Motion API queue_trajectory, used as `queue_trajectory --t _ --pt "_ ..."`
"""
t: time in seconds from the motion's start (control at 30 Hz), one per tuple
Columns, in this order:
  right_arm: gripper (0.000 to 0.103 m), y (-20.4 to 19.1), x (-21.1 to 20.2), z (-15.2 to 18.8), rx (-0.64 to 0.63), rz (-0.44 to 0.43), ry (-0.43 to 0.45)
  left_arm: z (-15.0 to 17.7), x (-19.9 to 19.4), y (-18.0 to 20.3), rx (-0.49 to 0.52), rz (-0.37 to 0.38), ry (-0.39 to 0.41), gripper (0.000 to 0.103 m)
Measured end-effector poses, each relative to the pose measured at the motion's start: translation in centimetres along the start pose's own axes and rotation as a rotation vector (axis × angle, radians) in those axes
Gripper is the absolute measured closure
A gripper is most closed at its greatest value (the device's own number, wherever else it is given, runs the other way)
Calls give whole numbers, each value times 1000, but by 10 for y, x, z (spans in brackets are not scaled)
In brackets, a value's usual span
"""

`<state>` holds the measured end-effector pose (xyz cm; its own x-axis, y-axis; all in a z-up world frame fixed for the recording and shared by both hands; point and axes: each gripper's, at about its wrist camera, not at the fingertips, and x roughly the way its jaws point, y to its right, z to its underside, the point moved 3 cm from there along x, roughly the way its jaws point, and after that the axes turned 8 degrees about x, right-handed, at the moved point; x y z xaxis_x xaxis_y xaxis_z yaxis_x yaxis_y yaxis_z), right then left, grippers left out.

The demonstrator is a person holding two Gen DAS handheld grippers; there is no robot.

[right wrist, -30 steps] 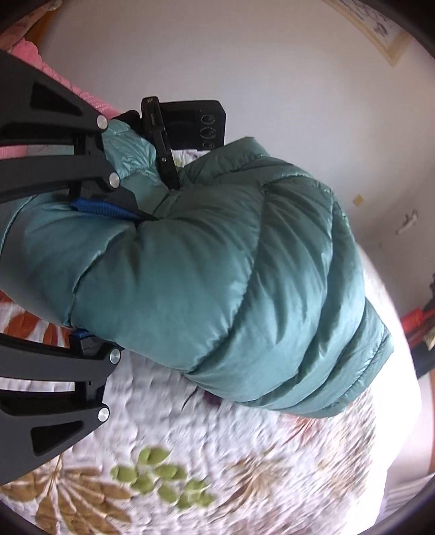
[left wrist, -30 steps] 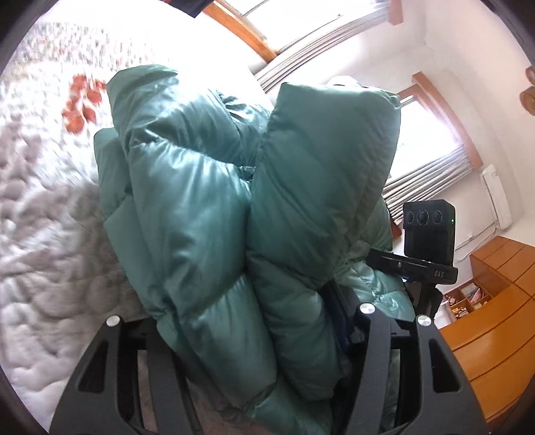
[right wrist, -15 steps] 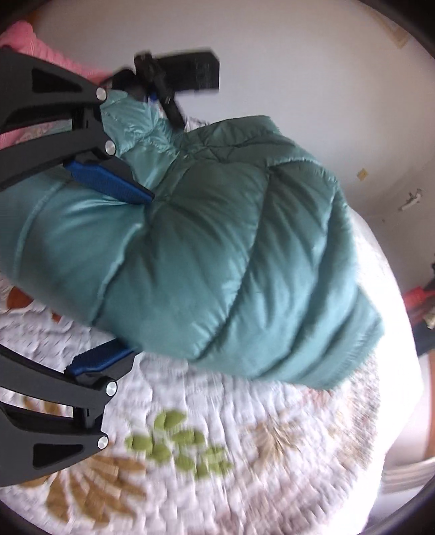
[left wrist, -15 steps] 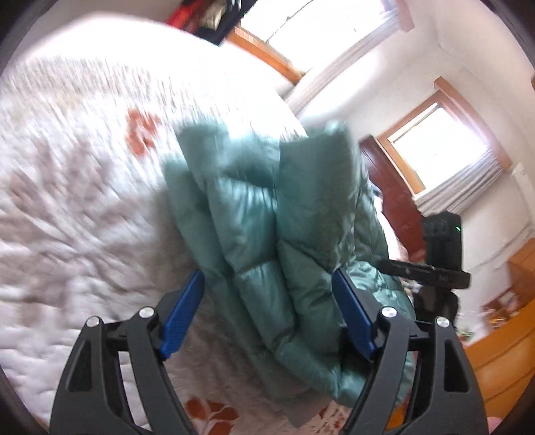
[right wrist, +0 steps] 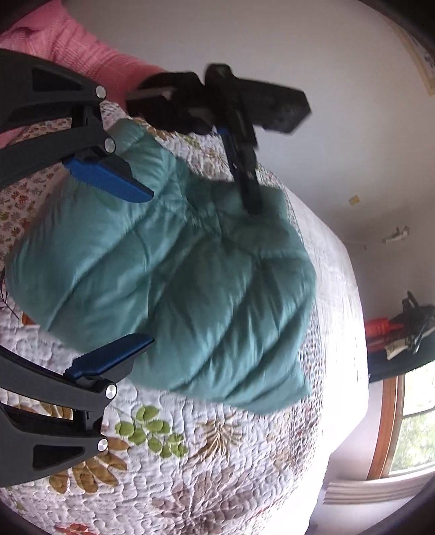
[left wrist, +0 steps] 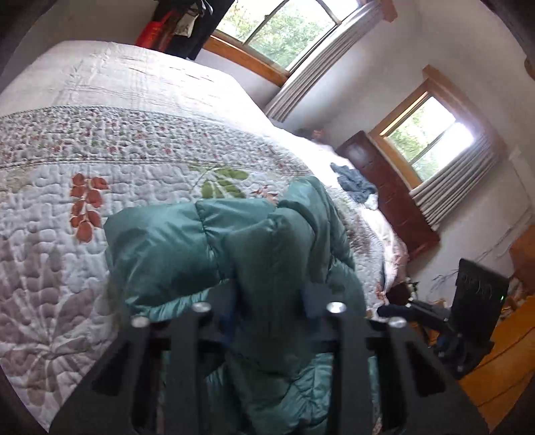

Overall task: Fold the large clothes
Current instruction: 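Lower the folded jacket onto the bedspread and open both grippers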

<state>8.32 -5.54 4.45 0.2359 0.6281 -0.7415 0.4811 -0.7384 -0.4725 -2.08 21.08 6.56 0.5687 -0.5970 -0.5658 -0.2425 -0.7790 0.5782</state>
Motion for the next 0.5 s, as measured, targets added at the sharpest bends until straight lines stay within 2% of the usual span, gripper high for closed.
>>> queue_trajectory --t 0.07,0.17,0.23,0.33,0.5 --pt "22 -18 -2 3 -31 -35 -12 4 -14 -4 -35 35 22 89" --pt "26 -34 2 9 -76 -106 -36 15 -35 -9 -36 38 49 90" --pt "33 -45 6 12 -93 -170 -63 14 -36 -12 -47 42 42 90" --pt "33 -65 20 19 -132 -240 -124 20 -37 -29 -76 32 18 90" --pt "33 -87 55 35 -174 -197 -219 32 -18 -67 -146 66 -27 87"
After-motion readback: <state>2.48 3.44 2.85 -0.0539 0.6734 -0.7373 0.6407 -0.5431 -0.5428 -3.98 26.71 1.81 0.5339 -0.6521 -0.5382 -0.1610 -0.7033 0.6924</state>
